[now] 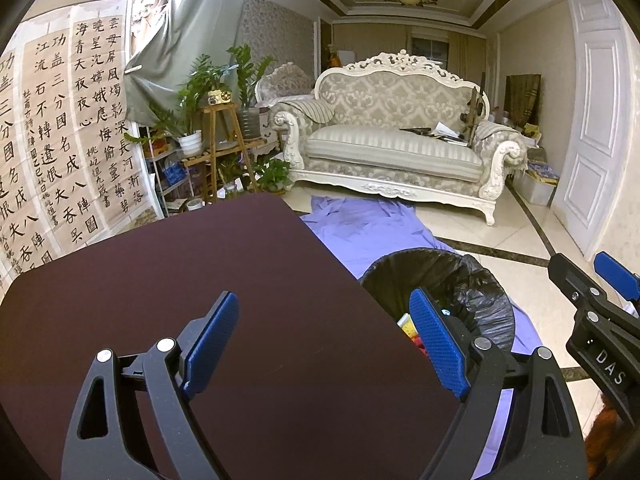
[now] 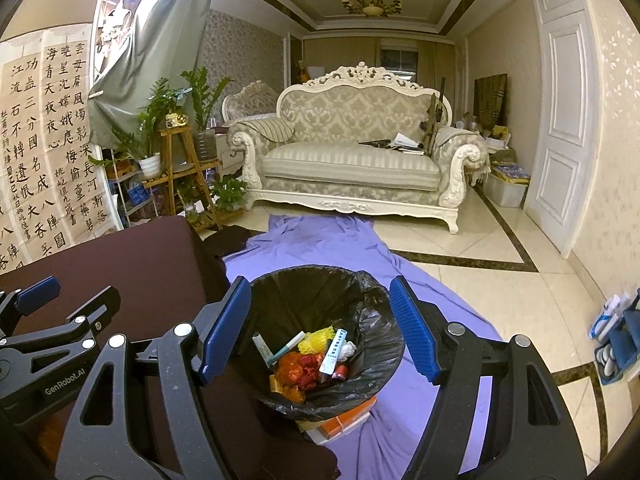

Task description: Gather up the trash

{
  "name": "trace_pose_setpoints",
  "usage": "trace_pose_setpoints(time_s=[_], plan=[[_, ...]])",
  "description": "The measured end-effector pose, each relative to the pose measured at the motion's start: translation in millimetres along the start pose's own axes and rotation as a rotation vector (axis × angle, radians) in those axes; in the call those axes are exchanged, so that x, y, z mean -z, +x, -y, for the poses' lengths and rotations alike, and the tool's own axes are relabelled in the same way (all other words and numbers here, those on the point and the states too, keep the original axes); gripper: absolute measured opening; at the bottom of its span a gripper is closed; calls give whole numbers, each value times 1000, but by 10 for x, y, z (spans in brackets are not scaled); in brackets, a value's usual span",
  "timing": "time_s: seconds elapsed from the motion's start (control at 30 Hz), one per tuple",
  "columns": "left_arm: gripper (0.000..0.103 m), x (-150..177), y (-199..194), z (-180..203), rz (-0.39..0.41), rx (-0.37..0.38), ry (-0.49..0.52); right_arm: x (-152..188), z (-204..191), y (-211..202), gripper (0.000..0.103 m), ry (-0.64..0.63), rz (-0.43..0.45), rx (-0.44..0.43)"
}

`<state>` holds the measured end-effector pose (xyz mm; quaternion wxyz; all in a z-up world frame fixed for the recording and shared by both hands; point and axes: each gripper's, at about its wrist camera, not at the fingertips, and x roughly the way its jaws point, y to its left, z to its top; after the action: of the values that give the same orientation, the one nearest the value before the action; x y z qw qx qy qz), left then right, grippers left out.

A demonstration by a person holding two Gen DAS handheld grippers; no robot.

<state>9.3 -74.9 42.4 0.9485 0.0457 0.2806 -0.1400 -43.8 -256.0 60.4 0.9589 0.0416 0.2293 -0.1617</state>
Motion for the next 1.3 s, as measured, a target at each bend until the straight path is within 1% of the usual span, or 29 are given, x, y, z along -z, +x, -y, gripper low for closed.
trace_pose_setpoints(time_s=[1.3], plan=[[85,14,-72,-48,7,-4,-11,-9,-79,-46,70,-1,2,-3]])
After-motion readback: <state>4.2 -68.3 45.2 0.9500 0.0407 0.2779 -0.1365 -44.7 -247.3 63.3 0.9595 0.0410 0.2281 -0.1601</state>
